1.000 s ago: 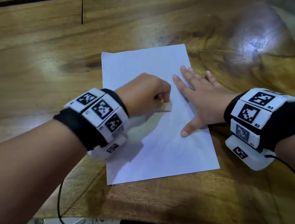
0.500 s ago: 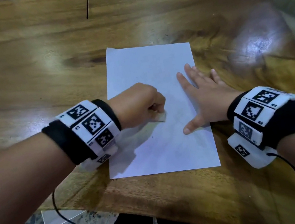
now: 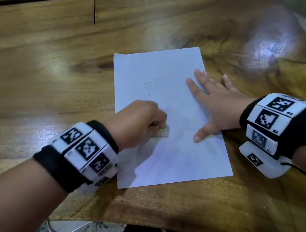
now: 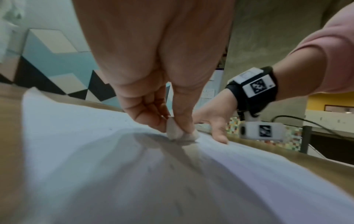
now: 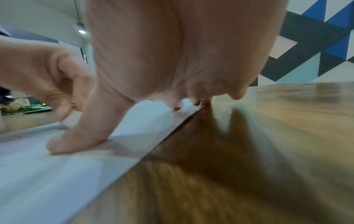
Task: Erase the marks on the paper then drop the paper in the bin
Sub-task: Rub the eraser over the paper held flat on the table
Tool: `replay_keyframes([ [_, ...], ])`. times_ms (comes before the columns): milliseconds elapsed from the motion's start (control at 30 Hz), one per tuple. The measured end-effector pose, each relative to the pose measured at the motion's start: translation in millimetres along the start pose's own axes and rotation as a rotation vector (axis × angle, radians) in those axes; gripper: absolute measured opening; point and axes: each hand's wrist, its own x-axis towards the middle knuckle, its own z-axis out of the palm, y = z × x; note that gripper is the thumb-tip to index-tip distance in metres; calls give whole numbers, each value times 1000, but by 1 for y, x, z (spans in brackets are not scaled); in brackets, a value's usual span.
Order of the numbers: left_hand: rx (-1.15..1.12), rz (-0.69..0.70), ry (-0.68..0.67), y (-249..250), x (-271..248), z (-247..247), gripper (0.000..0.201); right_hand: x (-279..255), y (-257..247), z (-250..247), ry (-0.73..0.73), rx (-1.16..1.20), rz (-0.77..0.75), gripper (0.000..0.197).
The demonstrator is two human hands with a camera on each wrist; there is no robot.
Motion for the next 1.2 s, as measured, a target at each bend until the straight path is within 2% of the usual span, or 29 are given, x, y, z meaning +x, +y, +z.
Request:
replay_keyframes([
  [67,9,71,-29,-4,-24,10,21,-1,0,-1,0,3,1,143],
  [167,-12,36,-90,-8,-48,15,11,-2,0,-1,0,10,-2,142],
  [300,-80,-103,58,-12,-31,-4,10,-2,-2,-2,-5,6,3,142],
  [400,-20,-161,107,-14,-14,-11,13,-2,-3,-2,-11,1,6,142],
  [500,-18,-121,103,-13,-24,0,10,-1,-3,-2,-14,-2,4,142],
  [633,-37,-18,-12,-8,-53,8,33,0,-6,-3,-29,-26,-6,140],
  [700,-41,-31,-28,-8,-52,5,30,-1,-7,-3,-32,-29,1,141],
  [800,-42,-77,88,-10,-34,-6,13,-1,-7,-3,-35,-25,0,143],
  [867,-33,-82,110,-7,-21,-8,12,-1,-7,-3,-33,-23,1,143],
  [1000,-53,-17,29,5,-11,8,14,-2,-8,-3,-42,-36,8,143],
  [1100,-44,30,-16,1,-34,17,22,-2,-8,-4,-47,-42,10,143],
  [1200,-60,-10,-152,-2,-55,14,10,-2,-7,-4,-46,-37,8,143],
])
